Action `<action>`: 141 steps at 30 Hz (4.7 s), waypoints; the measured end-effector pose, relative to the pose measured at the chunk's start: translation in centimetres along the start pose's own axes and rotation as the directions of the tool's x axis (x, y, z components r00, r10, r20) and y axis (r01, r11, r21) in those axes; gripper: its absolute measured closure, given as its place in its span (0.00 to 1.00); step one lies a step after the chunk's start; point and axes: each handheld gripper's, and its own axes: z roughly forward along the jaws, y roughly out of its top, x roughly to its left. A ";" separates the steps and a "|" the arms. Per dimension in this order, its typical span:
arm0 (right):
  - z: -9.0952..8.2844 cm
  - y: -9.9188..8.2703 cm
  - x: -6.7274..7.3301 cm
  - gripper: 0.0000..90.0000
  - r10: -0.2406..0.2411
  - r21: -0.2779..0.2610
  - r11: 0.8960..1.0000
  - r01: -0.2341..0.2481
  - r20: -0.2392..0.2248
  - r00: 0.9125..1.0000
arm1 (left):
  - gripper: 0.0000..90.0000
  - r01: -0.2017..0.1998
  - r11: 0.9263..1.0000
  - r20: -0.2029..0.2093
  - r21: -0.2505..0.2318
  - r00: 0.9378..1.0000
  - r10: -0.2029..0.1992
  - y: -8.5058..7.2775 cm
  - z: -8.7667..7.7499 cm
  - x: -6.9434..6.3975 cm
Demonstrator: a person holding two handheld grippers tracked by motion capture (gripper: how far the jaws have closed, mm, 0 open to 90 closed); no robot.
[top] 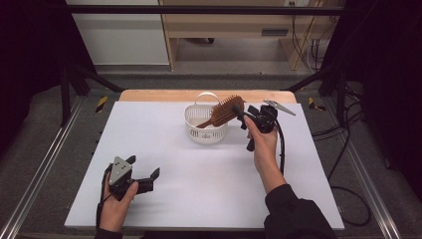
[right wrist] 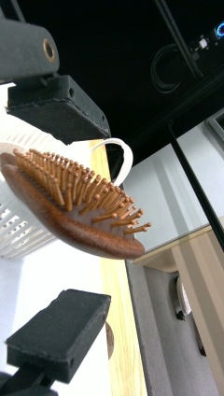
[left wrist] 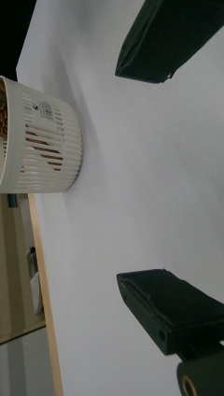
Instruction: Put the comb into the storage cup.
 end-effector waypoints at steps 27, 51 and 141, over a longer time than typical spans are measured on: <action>-3.9 2.3 1.1 0.14 -0.174 0.019 0.985 0.174 -0.004 0.985 | 0.03 0.032 0.999 -0.014 -0.027 0.999 -0.033 0.0 -0.6 0.6; -6.3 2.2 1.7 0.08 -0.367 -0.069 0.925 0.374 0.096 0.925 | 0.03 0.020 0.997 -0.066 -0.072 0.998 -0.025 -0.2 -2.5 2.4; -16.2 -7.1 -4.4 0.05 -0.465 -0.033 0.884 0.467 0.037 0.884 | 0.02 0.043 0.976 -0.041 -0.214 0.998 -0.053 -0.9 -5.5 3.9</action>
